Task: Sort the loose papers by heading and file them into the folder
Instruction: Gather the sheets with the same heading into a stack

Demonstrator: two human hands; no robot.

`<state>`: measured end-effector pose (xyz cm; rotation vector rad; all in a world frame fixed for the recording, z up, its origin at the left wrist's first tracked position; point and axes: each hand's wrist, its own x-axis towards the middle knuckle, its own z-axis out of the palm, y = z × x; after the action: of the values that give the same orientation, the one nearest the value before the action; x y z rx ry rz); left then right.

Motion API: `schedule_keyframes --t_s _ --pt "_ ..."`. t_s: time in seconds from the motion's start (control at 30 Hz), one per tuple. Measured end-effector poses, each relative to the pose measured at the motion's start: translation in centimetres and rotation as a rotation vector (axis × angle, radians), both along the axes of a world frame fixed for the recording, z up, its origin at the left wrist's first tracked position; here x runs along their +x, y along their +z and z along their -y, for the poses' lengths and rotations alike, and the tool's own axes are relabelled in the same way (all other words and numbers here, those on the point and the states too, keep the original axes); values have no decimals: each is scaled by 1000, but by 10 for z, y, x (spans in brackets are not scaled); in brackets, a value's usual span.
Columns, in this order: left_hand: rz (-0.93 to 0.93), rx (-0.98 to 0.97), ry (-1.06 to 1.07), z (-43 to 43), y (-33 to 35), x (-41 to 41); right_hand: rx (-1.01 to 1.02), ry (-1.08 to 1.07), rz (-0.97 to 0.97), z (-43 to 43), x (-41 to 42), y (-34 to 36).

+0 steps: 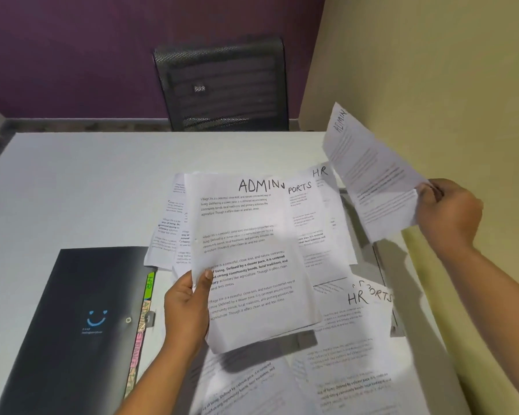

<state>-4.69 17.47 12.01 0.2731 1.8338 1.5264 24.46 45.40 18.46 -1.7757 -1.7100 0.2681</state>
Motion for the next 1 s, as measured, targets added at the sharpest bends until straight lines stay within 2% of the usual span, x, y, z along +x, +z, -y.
schedule_keyframes --t_s 0.07,0.17,0.23,0.33,0.5,0.63,0.77,1.0 --pt "-13 -2 2 6 8 4 35 -51 -177 19 12 17" --pt "-11 -5 9 14 23 13 -41 -79 -481 66 21 34" --pt "-4 15 -11 20 29 17 -141 -56 -625 104 23 37" --pt "52 47 -24 28 32 22 -397 -4 -839 165 25 26" --pt "140 54 -113 40 40 35 -653 98 -805 233 16 6" --pt "169 70 -229 53 48 50 -862 210 -766 249 8 -4" --pt "240 87 -300 64 50 60 -880 150 -733 240 11 -15" --pt "307 92 -423 81 51 69 -1014 307 -786 244 -1 -25"
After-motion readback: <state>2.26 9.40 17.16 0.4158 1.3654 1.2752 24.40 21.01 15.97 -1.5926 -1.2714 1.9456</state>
